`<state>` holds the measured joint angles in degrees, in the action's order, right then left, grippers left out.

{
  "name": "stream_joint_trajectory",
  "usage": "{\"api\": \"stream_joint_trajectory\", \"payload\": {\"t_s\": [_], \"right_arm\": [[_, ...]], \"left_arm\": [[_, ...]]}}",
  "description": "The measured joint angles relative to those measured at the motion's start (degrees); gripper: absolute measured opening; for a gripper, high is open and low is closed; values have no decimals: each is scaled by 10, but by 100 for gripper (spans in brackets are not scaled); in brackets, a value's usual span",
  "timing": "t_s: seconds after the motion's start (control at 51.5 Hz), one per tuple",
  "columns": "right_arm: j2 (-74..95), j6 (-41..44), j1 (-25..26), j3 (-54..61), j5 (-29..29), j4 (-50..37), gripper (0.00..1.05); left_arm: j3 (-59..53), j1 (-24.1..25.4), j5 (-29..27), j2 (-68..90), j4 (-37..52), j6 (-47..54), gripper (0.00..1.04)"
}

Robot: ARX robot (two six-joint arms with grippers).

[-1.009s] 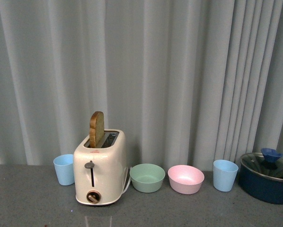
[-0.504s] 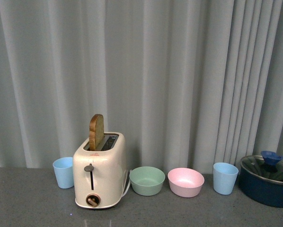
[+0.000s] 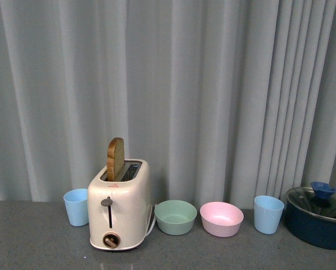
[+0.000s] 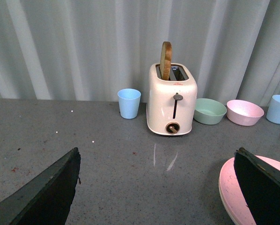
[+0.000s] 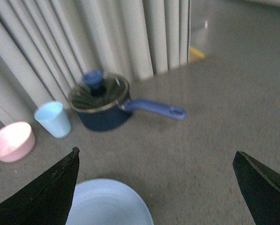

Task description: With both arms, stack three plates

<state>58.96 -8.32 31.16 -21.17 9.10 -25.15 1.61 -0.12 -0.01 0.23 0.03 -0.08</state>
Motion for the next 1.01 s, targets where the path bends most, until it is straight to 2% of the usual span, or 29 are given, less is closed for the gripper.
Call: {"api": "stream_joint_trajectory", "payload": {"t_s": [0.155,0.272,0.369,0.543,0.757,1.009], "right_arm": [[220,3,58,-103,25,49,97],[350,69,83,-156,68,106,97],[390,153,81,-156,90,113,97],[421,227,73,-156,86,89,97],[468,261,67,-162,110,61,97],[522,263,52,-185,125,27,97]], "left_arm": [[0,0,0,0,0,0,98],[0,0,0,0,0,0,98],[0,0,0,0,0,0,98],[0,0,0,0,0,0,98],[0,0,0,0,0,0,98],[0,0,0,0,0,0,98]]}}
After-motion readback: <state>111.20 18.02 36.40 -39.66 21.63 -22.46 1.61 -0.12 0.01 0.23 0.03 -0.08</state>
